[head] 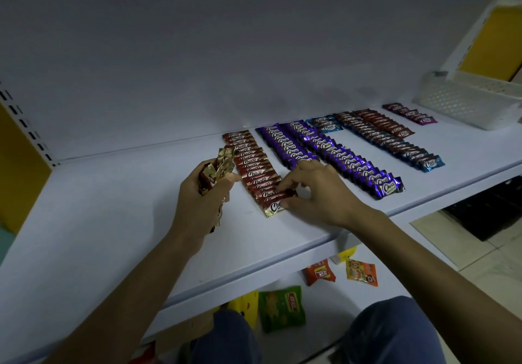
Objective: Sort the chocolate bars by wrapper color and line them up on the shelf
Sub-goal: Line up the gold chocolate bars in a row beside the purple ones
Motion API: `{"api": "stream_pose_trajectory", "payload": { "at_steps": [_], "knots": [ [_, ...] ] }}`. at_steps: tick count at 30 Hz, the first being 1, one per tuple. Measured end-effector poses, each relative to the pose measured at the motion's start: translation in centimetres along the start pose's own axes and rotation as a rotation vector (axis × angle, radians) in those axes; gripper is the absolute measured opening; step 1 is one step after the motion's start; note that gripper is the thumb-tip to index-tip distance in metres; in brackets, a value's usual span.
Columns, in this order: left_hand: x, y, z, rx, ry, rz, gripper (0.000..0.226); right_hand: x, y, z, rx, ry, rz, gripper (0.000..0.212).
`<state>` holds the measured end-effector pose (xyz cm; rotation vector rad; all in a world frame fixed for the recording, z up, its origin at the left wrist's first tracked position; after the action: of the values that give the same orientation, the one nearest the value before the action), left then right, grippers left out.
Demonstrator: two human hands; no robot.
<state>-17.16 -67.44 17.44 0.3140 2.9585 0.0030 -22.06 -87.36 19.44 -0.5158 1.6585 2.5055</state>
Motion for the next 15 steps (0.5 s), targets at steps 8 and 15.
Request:
{"api": "stream_pose_trajectory", "payload": {
  "at_steps": [8,15],
  "knots": [
    [0.2,0.0,-0.4,0.250,0.070,0.007,0.017,-2.0,-1.3,4.8,-0.484,-0.074,-0.104,0.017],
    [0.4,0.3,-0.5,0.216,0.077,0.029,0.026,-5.7,-2.2,6.6,-0.919,-0.231,-0.085,0.017]
  ]
}}
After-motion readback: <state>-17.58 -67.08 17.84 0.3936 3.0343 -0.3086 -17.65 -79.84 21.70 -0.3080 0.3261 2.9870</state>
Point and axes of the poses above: each hand's wrist, its own x-axis away from the middle knuckle, its own y-axis out of the back of the hand, z = x × y, the point moved 5 cm from there along -x, towards the middle knuckle, and after that the axes turned 1 degree about -x, right-handed, at the moved point
